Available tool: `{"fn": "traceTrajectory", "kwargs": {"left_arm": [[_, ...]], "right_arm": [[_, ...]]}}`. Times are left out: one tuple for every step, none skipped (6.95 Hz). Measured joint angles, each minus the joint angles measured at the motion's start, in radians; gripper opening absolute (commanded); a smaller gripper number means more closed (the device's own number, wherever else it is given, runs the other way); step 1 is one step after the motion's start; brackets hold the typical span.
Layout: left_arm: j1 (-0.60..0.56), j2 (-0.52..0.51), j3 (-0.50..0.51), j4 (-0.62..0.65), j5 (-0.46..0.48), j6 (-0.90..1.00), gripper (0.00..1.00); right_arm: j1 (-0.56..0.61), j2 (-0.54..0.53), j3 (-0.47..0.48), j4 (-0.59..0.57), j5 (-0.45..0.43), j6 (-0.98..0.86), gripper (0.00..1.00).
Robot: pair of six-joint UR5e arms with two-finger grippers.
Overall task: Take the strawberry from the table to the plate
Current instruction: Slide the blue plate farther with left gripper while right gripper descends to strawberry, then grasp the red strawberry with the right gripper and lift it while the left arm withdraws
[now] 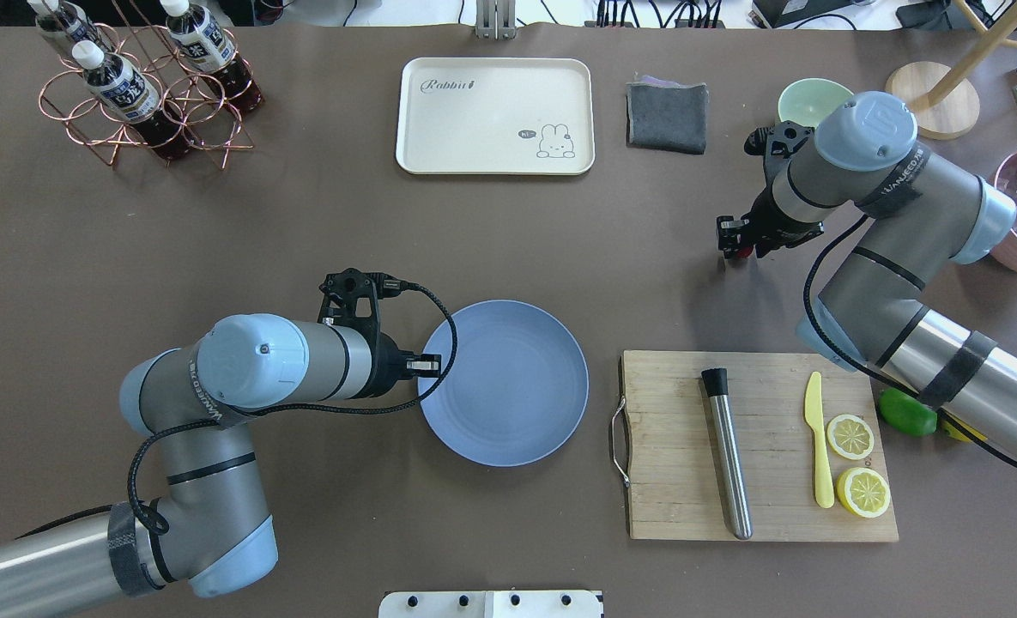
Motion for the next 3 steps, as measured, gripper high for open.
{"fn": "traceTrajectory", "kwargs": {"left_arm": [[-0.001,0.000,-0.001,0.000,0.000,0.000,0.98],[-0.005,0.000,-0.006,-0.004,0.001,0.001,0.98],[-0.019,0.001,-0.016,-0.012,-0.001,0.005,0.98]], "right_arm": [[0.001,0.000,0.000,0.000,-0.002,-0.001,0.00],[0.008,0.001,0.000,0.001,0.000,0.000,0.00],[0.026,0.008,0.006,0.001,0.010,0.000,0.00]]}}
